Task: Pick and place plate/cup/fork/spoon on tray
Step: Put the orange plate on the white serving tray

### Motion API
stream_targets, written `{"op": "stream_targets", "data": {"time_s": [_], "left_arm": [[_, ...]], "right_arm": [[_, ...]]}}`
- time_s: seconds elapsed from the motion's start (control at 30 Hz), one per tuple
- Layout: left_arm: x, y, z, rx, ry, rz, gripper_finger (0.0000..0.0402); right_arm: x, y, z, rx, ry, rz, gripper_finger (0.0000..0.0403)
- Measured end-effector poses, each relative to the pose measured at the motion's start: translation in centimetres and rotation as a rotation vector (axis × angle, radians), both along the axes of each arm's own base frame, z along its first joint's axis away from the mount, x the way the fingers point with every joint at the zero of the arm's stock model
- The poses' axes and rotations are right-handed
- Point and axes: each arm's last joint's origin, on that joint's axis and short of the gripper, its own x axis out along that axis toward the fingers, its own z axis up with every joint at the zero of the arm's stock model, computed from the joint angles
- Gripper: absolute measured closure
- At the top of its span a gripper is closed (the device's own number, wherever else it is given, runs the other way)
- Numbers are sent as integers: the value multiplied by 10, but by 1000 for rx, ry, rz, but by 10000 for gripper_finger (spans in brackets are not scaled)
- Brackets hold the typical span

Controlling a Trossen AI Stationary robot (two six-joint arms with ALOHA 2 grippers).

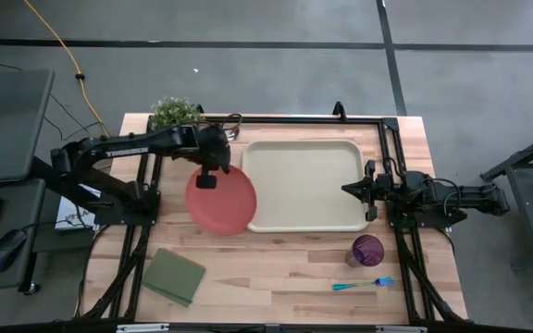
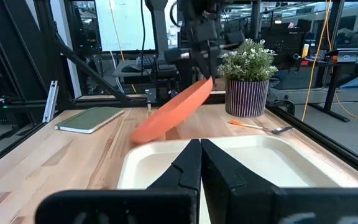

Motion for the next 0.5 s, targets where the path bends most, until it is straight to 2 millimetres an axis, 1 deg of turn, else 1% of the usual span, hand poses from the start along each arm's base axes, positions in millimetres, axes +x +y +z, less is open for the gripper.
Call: {"op": "stream_targets", "data": {"time_s": [0.1,0.23,0.4,0.5], "left_arm": [[2,-8,15,1,-62,18,401],[15,-21,35,18,-139,-6,401],[49,-36,51,120,-211,-30,401],[77,-37,56,134,-242,-20,401]], "right_arm": [[0,0,0,0,0,0,402],[0,0,0,0,0,0,402],[0,0,0,0,0,0,402],[0,0,0,0,0,0,402]]}}
